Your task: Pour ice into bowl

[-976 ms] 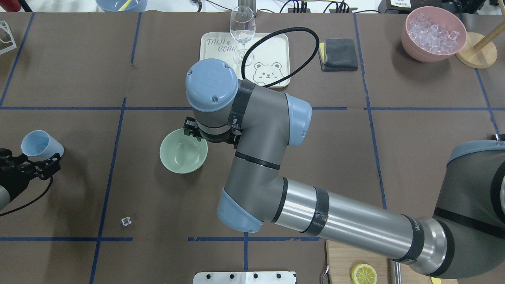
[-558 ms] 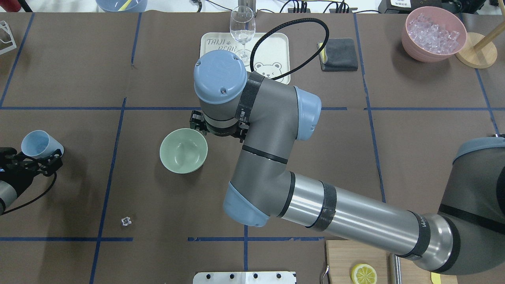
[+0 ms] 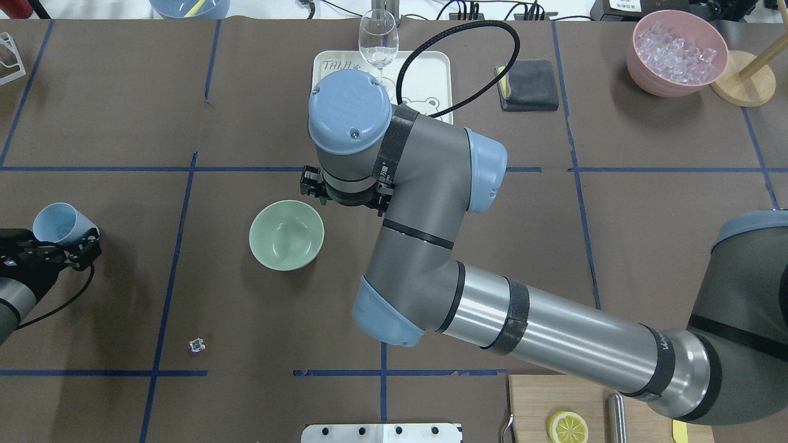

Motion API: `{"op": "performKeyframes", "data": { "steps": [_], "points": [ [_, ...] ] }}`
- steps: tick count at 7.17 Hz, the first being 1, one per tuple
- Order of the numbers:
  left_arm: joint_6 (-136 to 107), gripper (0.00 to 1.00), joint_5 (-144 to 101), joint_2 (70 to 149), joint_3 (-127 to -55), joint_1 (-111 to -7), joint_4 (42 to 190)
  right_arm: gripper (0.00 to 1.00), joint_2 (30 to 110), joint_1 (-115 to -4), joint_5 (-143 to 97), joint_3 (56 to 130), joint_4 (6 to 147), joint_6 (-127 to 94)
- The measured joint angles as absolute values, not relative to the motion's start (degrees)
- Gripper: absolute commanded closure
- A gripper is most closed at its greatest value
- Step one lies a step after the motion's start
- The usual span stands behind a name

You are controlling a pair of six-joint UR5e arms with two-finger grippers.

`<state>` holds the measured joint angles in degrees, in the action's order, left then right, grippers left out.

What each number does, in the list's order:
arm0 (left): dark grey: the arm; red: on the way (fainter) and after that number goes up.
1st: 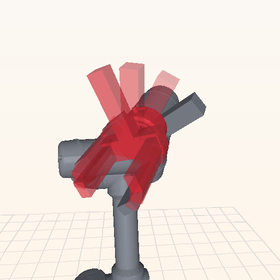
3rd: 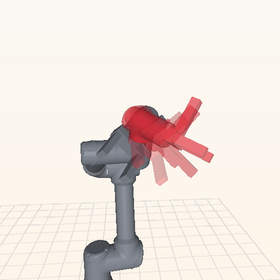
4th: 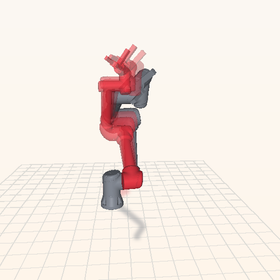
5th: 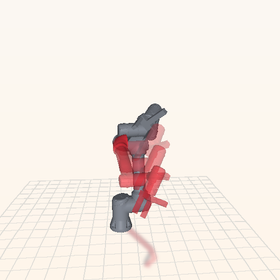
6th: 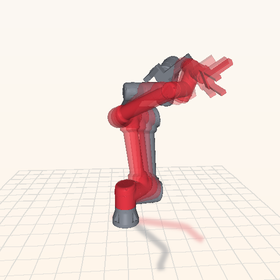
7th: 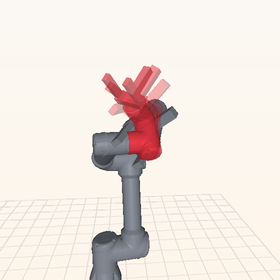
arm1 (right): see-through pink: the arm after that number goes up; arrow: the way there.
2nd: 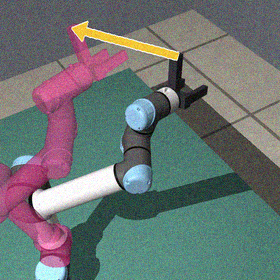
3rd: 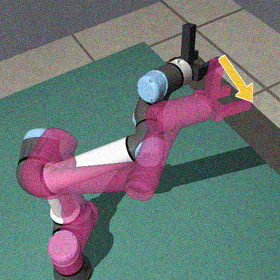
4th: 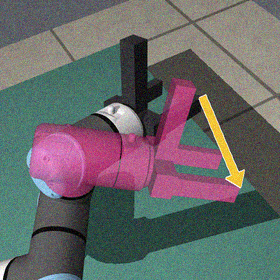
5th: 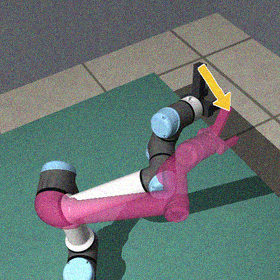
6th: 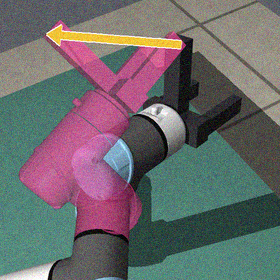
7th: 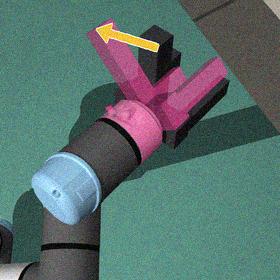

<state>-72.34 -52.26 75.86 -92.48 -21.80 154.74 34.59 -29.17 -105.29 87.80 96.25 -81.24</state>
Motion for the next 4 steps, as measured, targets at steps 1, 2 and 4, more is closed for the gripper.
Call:
{"op": "performKeyframes", "data": {
  "steps": [1, 2, 4],
  "points": [
    [-72.3, 0.02, -52.2, 76.4, -92.0, -21.8, 154.8, 0.0, 34.7, -29.2, -105.3, 87.8, 96.2, -81.2],
    [-72.3, 0.02, -52.3, 76.6, -91.8, -21.8, 154.8, 0.0, 34.8, -29.2, -105.3, 87.8, 96.2, -81.1],
    [-72.4, 0.05, -52.0, 76.7, -91.3, -21.8, 154.9, 0.0, 34.7, -29.3, -105.3, 87.9, 96.2, -81.1]
  ]
}}
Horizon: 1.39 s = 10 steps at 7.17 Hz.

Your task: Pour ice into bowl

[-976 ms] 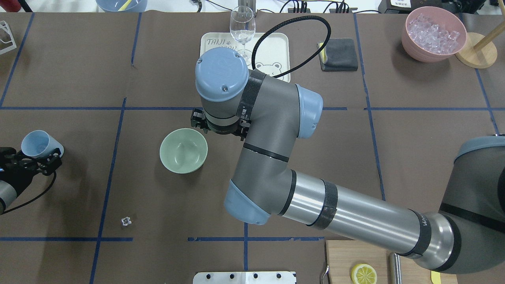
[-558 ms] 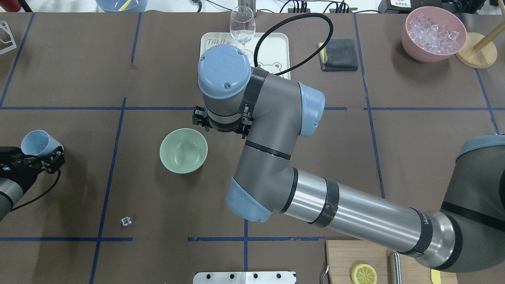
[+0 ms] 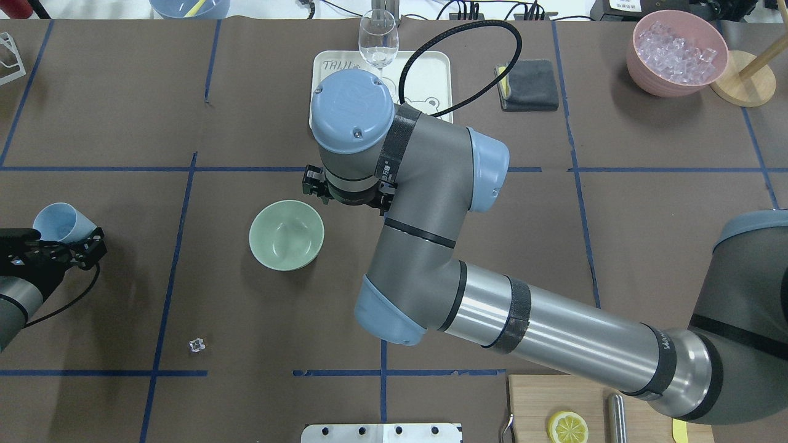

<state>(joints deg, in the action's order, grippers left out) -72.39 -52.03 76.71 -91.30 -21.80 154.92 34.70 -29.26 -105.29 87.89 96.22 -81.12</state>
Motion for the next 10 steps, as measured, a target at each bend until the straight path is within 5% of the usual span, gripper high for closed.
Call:
{"op": "performKeyframes", "data": {
  "steps": [1, 4, 10],
  "points": [
    [-72.5, 0.21, -51.7, 76.8, -91.1, -21.8, 154.9, 0.0, 34.7, -29.3, -105.3, 88.0, 96.2, -81.1],
    [-72.6, 1.0, -50.0, 77.3, -90.8, -21.9, 155.8, 0.0, 35.4, -29.6, -105.4, 89.0, 96.2, -81.1],
    [-59.8, 1.0, -49.1, 79.0, -98.3, -24.4, 156.1, 0.0, 53.8, -30.6, -105.4, 106.4, 93.6, -78.3]
  ]
}}
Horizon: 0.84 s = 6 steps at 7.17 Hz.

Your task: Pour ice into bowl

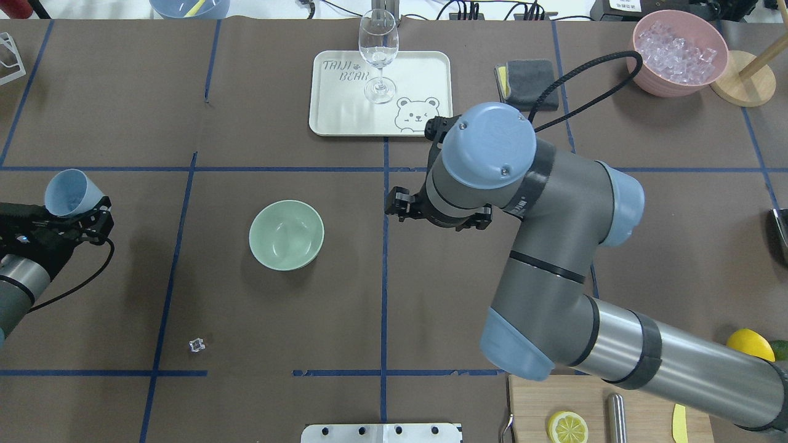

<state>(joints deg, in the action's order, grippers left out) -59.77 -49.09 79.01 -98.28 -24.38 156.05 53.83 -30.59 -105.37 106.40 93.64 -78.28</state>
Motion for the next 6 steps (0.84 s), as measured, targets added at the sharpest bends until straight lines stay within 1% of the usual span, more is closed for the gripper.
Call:
{"op": "performKeyframes", "data": {
  "steps": [2, 4, 6],
  "points": [
    [-56.5, 1.0, -49.3, 84.6, -101.0, -24.2, 153.8, 0.0, 58.7, -31.3, -105.7, 108.2, 89.1, -78.2],
    [-52.1, 1.0, -49.4, 91.7, -101.4, -24.0, 146.2, 0.0, 59.9, -32.7, -107.1, 108.5, 87.9, -78.2],
    [-46.3, 1.0, -49.0, 94.3, -103.3, -24.0, 136.7, 0.0, 59.9, -33.3, -107.5, 108.4, 87.8, -78.2]
  ]
}}
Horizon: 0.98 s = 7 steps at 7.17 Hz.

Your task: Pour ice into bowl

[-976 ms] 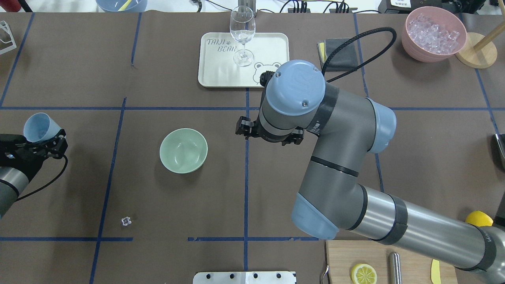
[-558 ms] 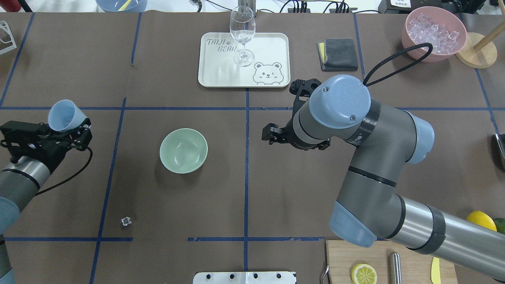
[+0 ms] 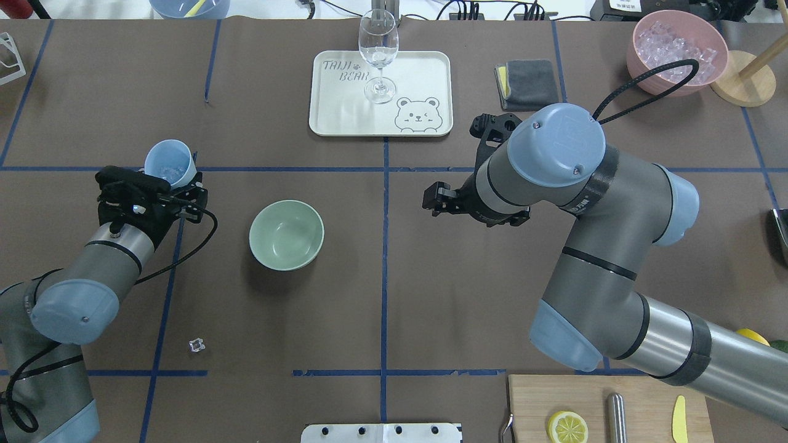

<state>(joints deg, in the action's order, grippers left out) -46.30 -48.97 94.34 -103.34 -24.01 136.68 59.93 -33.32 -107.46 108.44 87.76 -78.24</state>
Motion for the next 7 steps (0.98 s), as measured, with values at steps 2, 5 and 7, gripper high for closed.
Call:
{"op": "performKeyframes", "data": {
  "steps": [2, 5, 7],
  "points": [
    [-40.8, 1.0, -43.4, 95.0, -104.3, -22.5, 133.7, 0.0, 59.6, -33.5, -107.4, 108.2, 87.7, -78.4],
    [-25.3, 1.0, -28.8, 95.2, -104.0, -16.8, 127.8, 0.0, 59.3, -33.4, -107.3, 108.1, 87.6, -79.0],
    [-15.9, 1.0, -24.7, 95.6, -103.9, -14.2, 126.1, 0.0, 59.2, -33.3, -107.3, 108.0, 87.6, -79.1]
  ]
}}
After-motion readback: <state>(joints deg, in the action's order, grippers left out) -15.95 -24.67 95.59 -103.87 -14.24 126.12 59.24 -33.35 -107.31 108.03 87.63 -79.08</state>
